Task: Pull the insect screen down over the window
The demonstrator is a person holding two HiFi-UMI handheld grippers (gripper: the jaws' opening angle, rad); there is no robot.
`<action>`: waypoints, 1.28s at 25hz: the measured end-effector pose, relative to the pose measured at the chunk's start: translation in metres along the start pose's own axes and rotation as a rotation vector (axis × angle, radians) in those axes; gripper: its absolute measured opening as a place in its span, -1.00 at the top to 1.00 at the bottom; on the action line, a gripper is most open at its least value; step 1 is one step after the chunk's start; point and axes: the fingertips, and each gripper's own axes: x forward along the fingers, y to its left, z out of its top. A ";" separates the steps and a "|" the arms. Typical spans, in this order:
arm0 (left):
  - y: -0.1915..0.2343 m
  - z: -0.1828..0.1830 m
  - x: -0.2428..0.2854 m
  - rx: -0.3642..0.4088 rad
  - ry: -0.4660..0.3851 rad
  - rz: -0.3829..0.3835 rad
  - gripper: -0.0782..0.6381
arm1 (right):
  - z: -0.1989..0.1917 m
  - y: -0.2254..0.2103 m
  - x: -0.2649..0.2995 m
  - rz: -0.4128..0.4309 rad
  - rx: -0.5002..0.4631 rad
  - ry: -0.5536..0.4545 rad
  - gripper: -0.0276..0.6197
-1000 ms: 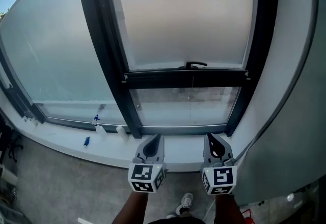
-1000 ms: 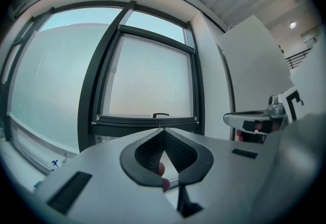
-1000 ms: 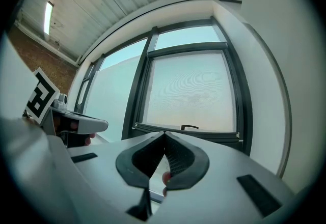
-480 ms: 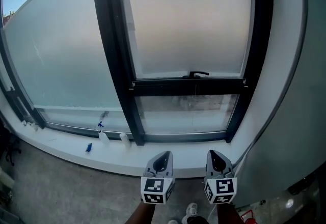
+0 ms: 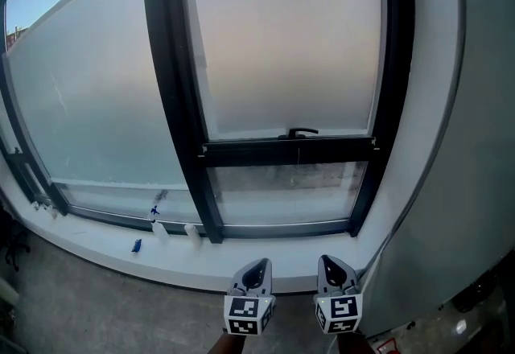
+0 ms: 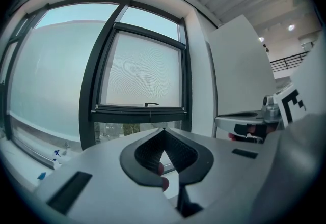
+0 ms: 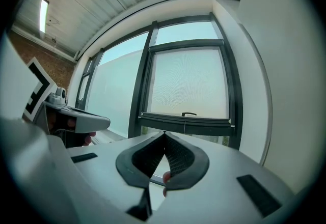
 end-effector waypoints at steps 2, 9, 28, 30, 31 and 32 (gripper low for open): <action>-0.007 -0.003 -0.004 0.007 -0.003 0.008 0.78 | 0.001 -0.003 -0.009 0.004 -0.005 -0.005 0.91; -0.036 -0.010 -0.028 -0.011 -0.002 0.052 0.78 | -0.001 -0.015 -0.051 0.013 -0.041 -0.018 0.91; -0.139 -0.014 -0.074 0.163 -0.001 0.065 0.78 | -0.010 -0.038 -0.143 -0.004 -0.003 -0.050 0.91; -0.137 -0.013 -0.078 0.164 -0.001 0.079 0.77 | -0.010 -0.037 -0.145 0.007 0.005 -0.054 0.91; -0.137 -0.013 -0.079 0.173 -0.001 0.089 0.78 | -0.011 -0.036 -0.146 0.014 0.003 -0.059 0.91; -0.136 -0.014 -0.080 0.180 0.000 0.097 0.77 | -0.011 -0.035 -0.147 0.018 0.001 -0.064 0.91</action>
